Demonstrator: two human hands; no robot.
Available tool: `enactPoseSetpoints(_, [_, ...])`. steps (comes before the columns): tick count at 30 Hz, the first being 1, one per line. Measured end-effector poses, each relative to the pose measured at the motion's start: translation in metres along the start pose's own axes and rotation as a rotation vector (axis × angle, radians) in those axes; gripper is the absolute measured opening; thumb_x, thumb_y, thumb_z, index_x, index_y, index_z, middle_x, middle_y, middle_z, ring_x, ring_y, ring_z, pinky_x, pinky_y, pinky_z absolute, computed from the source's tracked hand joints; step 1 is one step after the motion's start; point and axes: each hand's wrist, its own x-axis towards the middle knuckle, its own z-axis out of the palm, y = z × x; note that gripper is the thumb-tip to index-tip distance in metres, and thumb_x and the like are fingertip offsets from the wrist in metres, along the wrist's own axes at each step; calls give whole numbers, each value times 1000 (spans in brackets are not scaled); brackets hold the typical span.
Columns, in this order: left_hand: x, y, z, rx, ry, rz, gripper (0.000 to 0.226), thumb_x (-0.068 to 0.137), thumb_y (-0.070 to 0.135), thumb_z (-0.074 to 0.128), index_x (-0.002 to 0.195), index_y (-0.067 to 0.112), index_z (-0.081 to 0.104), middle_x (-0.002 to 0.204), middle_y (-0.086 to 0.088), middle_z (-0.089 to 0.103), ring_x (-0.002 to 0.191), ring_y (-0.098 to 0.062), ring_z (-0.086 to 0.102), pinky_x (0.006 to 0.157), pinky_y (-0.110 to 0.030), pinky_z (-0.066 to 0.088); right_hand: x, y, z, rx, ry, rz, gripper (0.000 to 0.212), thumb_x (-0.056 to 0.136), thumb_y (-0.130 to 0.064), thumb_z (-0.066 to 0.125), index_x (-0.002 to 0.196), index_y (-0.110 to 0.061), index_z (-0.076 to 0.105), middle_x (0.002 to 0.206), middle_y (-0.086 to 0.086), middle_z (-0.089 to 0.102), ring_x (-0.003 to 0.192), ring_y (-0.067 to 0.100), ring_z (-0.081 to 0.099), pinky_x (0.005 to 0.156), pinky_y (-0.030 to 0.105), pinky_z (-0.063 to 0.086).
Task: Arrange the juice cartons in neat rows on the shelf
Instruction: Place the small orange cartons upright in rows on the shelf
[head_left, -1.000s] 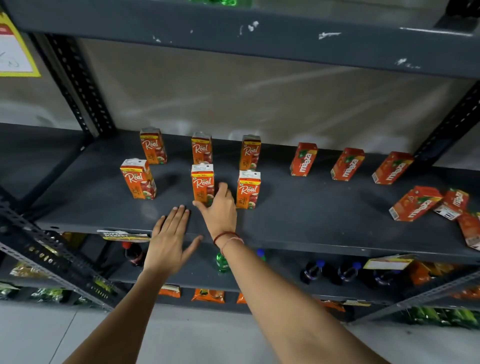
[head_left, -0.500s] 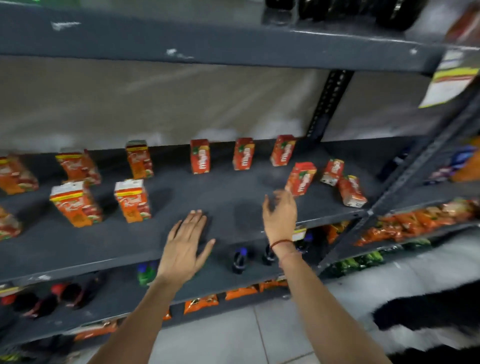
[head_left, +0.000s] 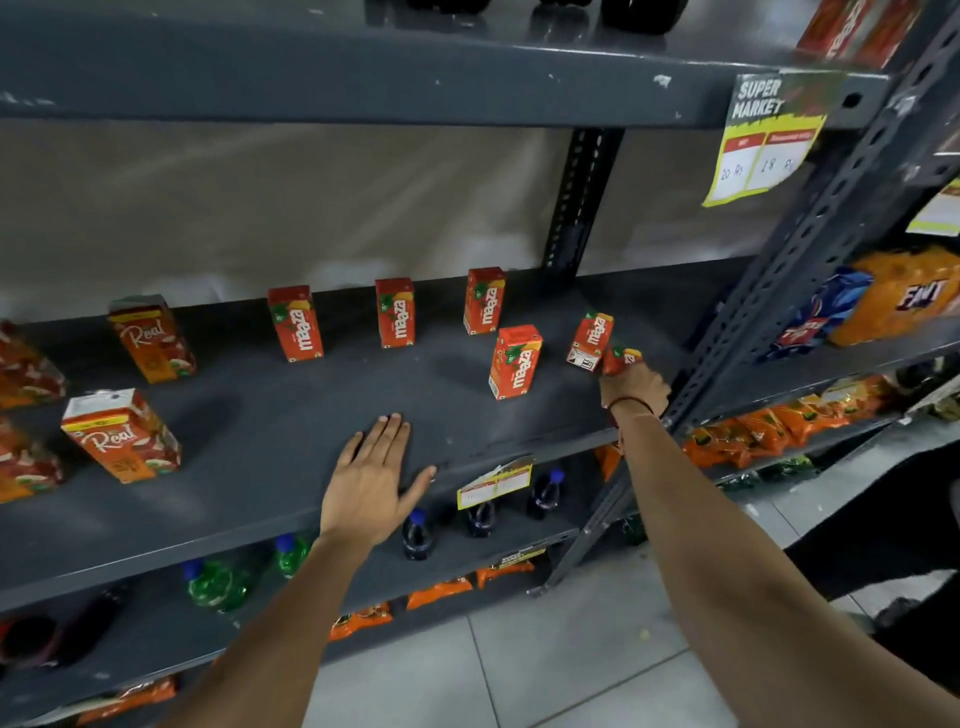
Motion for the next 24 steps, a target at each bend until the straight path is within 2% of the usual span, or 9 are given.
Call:
enactPoseSetpoints(6, [-2,2,-1,28,0,2,86,89,68,11,133,4,48,140,-12,48,131,-24,42,107,-43,33,-48,13,-10,655,-8,246,52,81,-32,69,114,7,55,120,25,61,110,38,58,89,38,46])
enactPoseSetpoints(8, [-2,2,-1,37,-6,1,89,87,71,12,135,4,46,141,-12,46,131,-24,40,108,-43,32,-78,15,-6,844,26,252,51,75,-28,75,112,1,56,117,21,64,106,33,61,89,35,47])
enactPoseSetpoints(10, [-2,2,-2,39,-9,-3,91,86,73,11,135,4,45,142,-12,45,132,-24,40,108,-43,32,-109,11,-2,943,35,178,51,71,-21,80,111,-4,53,113,16,66,101,28,63,89,31,46])
enactPoseSetpoints(14, [-2,3,-2,40,-4,-2,89,85,73,18,135,4,46,142,-12,45,131,-24,40,108,-43,32,-148,-18,5,947,-61,-93,49,62,-12,85,96,-15,50,92,4,65,79,15,63,77,25,49])
enactPoseSetpoints(17, [-2,3,-1,28,1,1,85,83,70,30,134,3,47,141,-13,47,131,-25,41,107,-43,34,-157,-51,18,864,-146,-305,47,61,-19,85,91,-23,48,85,-2,66,78,15,67,76,27,52])
enactPoseSetpoints(21, [-2,2,0,32,-7,1,86,83,71,32,134,3,46,140,-13,47,131,-24,41,107,-44,34,-158,-86,36,748,-161,-449,45,64,-22,82,91,-10,48,85,8,67,77,19,63,70,28,48])
enactPoseSetpoints(24, [-2,2,1,28,4,3,87,83,72,29,135,4,44,142,-12,46,132,-24,39,108,-43,31,-155,-95,49,713,-204,-458,48,66,-19,82,95,-5,47,94,13,64,87,25,63,76,32,50])
